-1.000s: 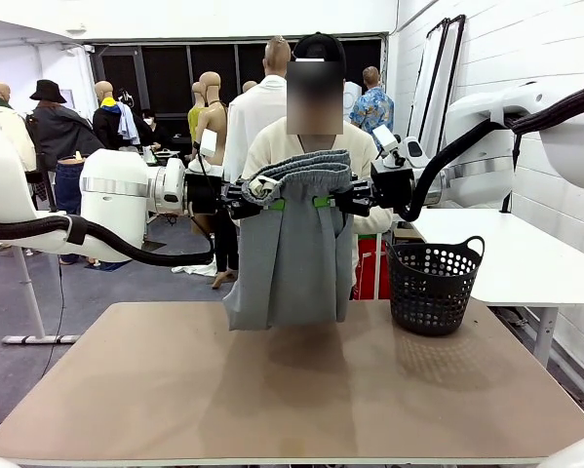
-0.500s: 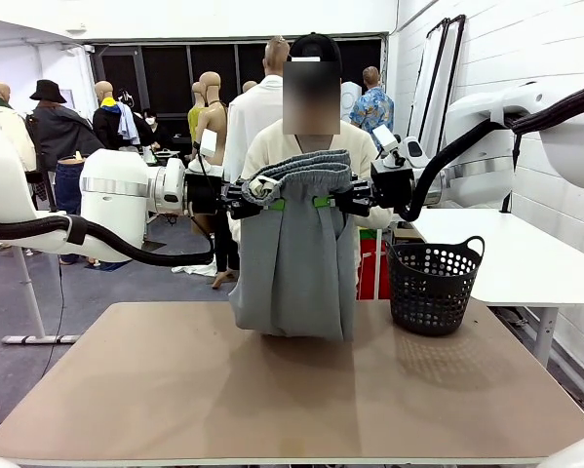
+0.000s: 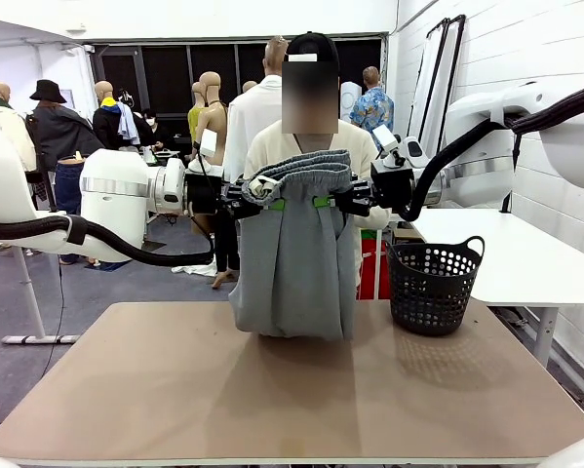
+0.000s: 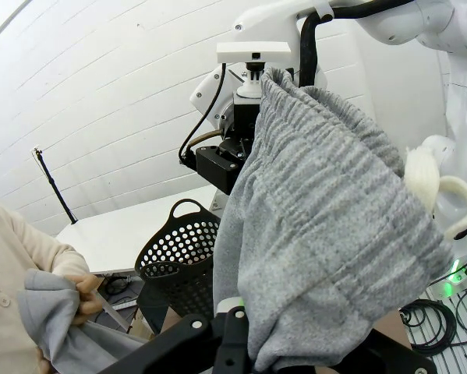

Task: Fold the training pants.
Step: Release the ends of the Training pants and then grab the overlapped ends.

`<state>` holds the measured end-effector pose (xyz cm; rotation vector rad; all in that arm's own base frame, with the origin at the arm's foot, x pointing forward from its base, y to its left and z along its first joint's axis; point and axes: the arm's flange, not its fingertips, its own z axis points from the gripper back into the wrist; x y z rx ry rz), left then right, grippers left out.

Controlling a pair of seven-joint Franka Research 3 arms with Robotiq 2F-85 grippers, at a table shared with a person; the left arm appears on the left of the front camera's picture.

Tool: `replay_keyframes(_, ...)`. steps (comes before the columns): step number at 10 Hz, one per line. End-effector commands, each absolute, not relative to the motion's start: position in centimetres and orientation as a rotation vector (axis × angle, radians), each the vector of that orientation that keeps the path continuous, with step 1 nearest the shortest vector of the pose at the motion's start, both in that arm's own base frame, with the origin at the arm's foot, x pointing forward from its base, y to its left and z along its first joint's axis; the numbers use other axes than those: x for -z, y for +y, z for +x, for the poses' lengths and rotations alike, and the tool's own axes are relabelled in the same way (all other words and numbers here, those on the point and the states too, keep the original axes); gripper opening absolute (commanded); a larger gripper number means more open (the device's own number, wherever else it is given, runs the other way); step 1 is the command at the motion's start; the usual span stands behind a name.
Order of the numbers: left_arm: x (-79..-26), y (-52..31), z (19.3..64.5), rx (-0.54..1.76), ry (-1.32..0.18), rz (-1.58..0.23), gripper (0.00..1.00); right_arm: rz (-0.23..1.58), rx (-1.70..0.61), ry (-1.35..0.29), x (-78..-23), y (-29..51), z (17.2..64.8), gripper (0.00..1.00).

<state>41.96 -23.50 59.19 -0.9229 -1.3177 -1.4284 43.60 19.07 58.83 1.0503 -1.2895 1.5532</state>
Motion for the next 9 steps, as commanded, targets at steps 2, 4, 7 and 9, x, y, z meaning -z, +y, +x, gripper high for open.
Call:
replay_keyframes(2, -59.46, -23.57, 41.61, 1.421, -1.329, -0.918, 0.0, 1.056, -1.553, -1.294, -59.0, 19.23, 43.49, 0.0)
replay_keyframes(4, -59.46, -23.57, 41.61, 1.421, -1.329, -0.918, 0.0, 1.056, -1.553, -1.294, -59.0, 19.23, 43.49, 0.0)
replay_keyframes(7, -59.46, -23.57, 41.61, 1.421, -1.329, -0.918, 0.0, 1.056, -1.553, -1.294, -59.0, 19.23, 43.49, 0.0)
replay_keyframes(9, -59.46, -23.57, 41.61, 1.421, -1.329, -0.918, 0.0, 1.056, -1.553, -1.294, -59.0, 19.23, 43.49, 0.0)
